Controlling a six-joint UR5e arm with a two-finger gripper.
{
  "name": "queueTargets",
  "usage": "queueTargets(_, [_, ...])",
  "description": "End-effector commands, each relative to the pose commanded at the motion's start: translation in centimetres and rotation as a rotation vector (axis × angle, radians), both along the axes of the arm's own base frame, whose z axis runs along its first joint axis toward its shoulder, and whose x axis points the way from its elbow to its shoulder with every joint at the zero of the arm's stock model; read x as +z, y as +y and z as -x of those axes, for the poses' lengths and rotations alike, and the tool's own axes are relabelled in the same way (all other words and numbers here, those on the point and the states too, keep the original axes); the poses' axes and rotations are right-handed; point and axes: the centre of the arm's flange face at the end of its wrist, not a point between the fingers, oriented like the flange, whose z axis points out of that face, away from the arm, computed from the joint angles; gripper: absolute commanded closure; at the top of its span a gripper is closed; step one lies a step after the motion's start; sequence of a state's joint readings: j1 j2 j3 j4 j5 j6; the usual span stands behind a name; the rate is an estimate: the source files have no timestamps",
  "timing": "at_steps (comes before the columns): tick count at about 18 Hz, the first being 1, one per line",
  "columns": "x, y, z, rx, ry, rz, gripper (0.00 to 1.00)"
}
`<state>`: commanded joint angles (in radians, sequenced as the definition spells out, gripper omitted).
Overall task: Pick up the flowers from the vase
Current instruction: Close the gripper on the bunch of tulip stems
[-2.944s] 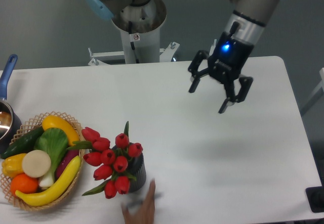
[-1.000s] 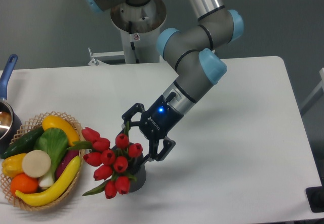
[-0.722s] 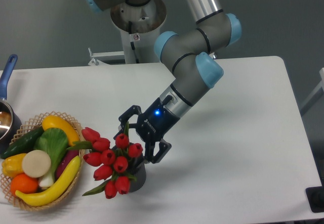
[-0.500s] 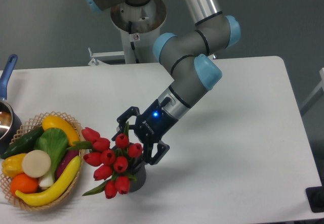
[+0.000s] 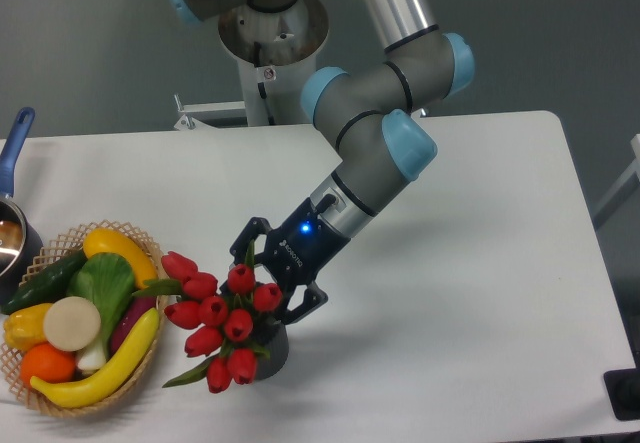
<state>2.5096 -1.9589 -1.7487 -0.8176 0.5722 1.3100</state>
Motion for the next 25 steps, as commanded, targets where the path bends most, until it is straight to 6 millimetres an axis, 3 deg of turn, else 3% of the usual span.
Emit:
queueTargets(7, [0.6,0.0,0.2,0.007,0.001,-0.004,0.52])
queueTargets(10, [1.8,0.2,0.4,0.019,-0.007,-0.016,0.52])
queueTargets(12, [2.1,0.3,0.5,0.031,-0.027,-0.014,0.61])
queueTargets(20, [2.8,0.3,0.7,0.035,-0.021,-0.022,0.63])
queueTargets(25, [6.6,0.8,1.6,0.083,-0.085,-0.058,0.63])
